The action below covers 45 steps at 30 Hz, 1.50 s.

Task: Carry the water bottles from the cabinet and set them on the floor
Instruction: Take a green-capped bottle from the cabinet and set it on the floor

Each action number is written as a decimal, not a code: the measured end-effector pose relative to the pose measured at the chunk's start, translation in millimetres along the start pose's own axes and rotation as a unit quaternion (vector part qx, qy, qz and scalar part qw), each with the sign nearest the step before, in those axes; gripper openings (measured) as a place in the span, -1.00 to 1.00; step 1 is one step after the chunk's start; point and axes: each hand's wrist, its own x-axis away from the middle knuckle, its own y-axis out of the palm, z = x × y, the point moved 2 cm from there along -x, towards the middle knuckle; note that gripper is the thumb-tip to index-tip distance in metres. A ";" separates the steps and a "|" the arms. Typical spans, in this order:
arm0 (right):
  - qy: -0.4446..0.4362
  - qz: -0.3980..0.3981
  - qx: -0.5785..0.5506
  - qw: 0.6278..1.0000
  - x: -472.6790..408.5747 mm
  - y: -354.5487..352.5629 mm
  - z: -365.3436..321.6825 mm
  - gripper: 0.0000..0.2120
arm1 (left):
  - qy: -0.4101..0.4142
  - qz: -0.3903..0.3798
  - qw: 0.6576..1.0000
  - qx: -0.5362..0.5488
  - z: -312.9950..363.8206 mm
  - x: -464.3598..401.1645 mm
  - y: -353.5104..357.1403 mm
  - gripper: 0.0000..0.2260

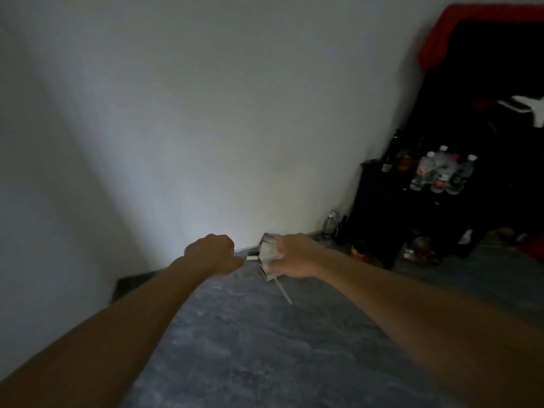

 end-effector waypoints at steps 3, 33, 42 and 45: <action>0.038 0.016 -0.005 0.999 9.8 -16.7 47.2 -0.74 | 0.033 0.006 0.999 -0.002 52.4 -26.6 -2.9 -0.70; 0.286 0.066 -0.069 0.953 70.8 -167.0 498.4 -0.72 | 0.292 -0.042 0.954 -0.045 519.6 -262.0 14.5 -0.63; 0.319 0.076 -0.066 0.942 43.3 -220.3 588.2 -0.71 | 0.343 -0.050 0.935 -0.071 607.6 -357.2 12.0 -0.62; 0.317 0.074 -0.062 0.943 33.7 -229.3 618.5 -0.71 | 0.341 -0.056 0.936 -0.074 632.5 -381.8 15.6 -0.63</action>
